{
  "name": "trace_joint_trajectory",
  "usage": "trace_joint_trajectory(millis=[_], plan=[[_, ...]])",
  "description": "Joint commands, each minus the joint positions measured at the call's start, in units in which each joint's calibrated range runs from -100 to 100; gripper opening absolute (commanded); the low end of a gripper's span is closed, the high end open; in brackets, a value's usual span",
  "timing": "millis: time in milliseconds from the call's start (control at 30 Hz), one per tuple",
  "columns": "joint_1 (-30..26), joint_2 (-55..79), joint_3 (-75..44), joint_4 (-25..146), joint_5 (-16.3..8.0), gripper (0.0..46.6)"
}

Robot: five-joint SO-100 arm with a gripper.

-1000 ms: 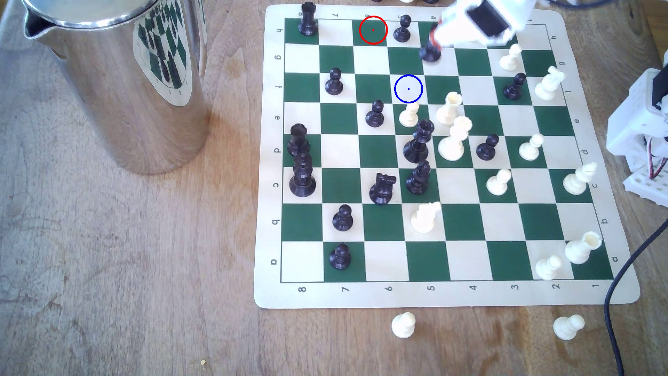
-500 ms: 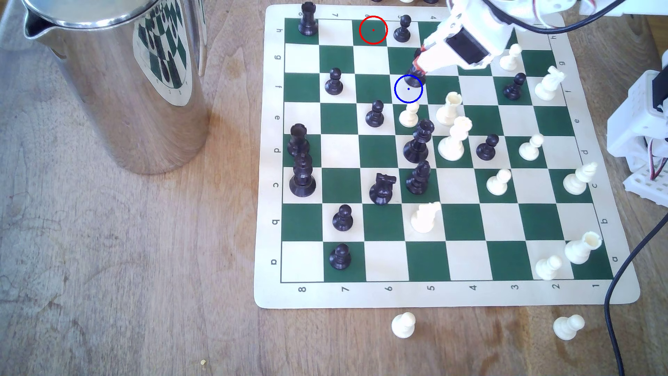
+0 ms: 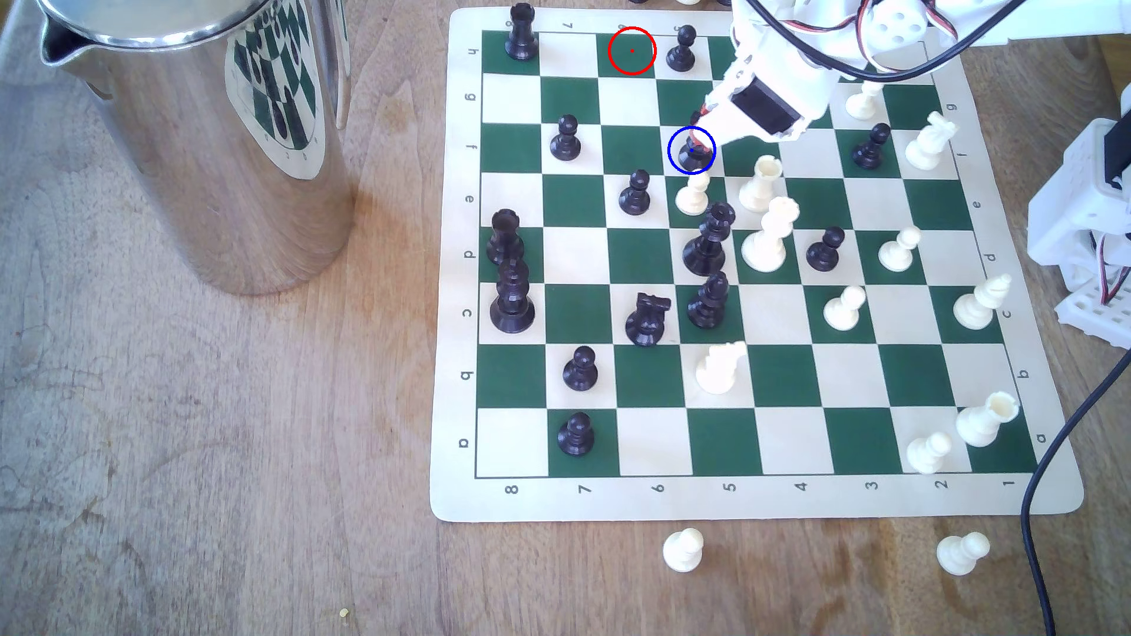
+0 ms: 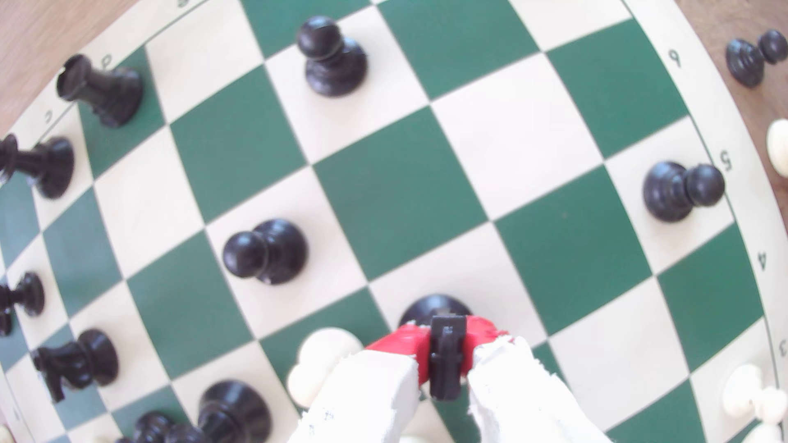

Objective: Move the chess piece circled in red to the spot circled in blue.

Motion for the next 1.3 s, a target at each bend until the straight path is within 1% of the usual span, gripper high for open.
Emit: trace_joint_trajectory(millis=[0,500,633,667,867,1267], plan=[[0.82,-1.14,-1.84,-0.95,0.29,0.3],[1.13,0.56,-1.57,-2.26,0.39,0.3],[1.13,0.9,-1.57,-2.26,0.39,5.8],[1.13,1.07,-1.84,-1.77,0.44,10.0],[1.13,1.41,-1.75,-1.12,0.83,15.4],[1.44,-0.71,-1.93,2.57,1.56,15.7]])
